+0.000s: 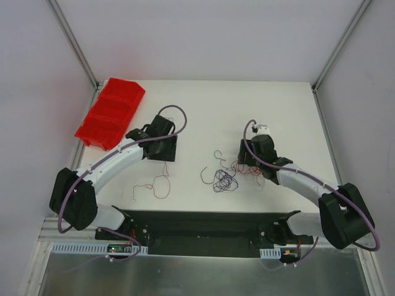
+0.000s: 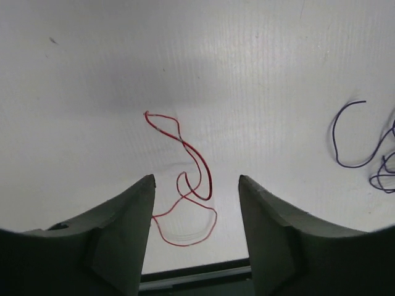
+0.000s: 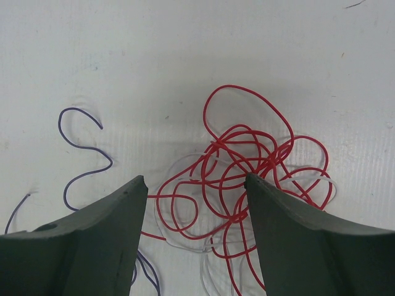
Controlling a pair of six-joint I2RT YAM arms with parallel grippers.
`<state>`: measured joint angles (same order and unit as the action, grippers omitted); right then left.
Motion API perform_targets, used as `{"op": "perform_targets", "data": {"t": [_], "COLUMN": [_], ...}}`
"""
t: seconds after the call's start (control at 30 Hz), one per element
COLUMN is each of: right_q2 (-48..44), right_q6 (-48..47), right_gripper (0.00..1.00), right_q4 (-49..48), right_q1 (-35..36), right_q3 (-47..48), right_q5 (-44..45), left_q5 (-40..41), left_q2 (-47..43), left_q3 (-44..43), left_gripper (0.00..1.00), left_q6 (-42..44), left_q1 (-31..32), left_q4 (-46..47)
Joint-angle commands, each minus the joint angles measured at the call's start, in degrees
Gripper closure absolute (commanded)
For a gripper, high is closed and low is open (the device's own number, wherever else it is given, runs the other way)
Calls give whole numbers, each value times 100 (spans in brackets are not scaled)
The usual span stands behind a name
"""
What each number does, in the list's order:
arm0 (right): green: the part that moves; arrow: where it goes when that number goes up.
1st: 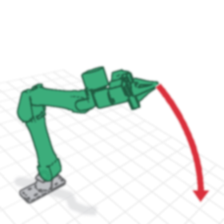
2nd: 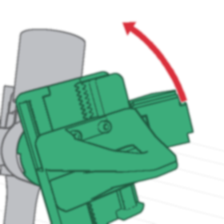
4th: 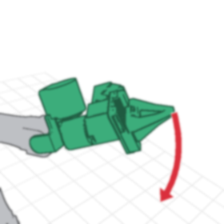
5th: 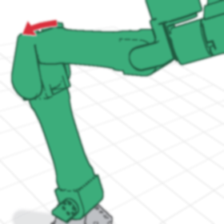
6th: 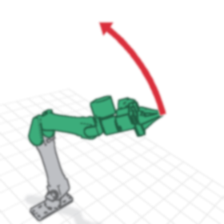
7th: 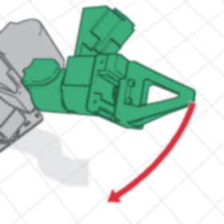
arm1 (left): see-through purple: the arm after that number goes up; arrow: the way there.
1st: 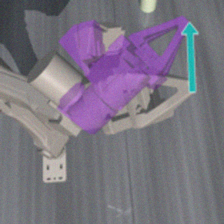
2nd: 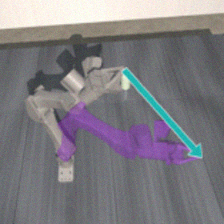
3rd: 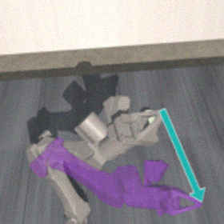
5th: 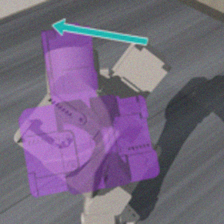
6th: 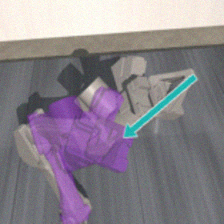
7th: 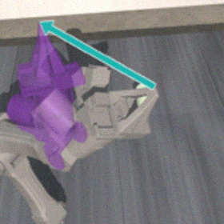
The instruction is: Untangle the cables
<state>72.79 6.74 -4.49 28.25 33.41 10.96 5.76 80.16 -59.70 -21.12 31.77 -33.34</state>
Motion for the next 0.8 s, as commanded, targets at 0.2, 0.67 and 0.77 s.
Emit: {"op": "perform_targets", "data": {"t": [0.2,0.67,0.77], "right_q2": [-37,-64,-55], "right_q6": [11,46,46], "right_gripper": [32,32,32], "right_q4": [-210,-228,-236], "right_q1": [-83,-109,-118], "right_q3": [34,8,8], "right_q5": [-243,-384,-393], "left_q5": [-242,-1026,-612], "left_q2": [-1317,-1012,-591], "left_q3": [362,1022,768], "left_gripper": [12,18,22], "left_q6": [-2201,-5498,-5595], "left_q1": [-215,-417,-321], "left_q4": [-638,-1007,-1174]}}
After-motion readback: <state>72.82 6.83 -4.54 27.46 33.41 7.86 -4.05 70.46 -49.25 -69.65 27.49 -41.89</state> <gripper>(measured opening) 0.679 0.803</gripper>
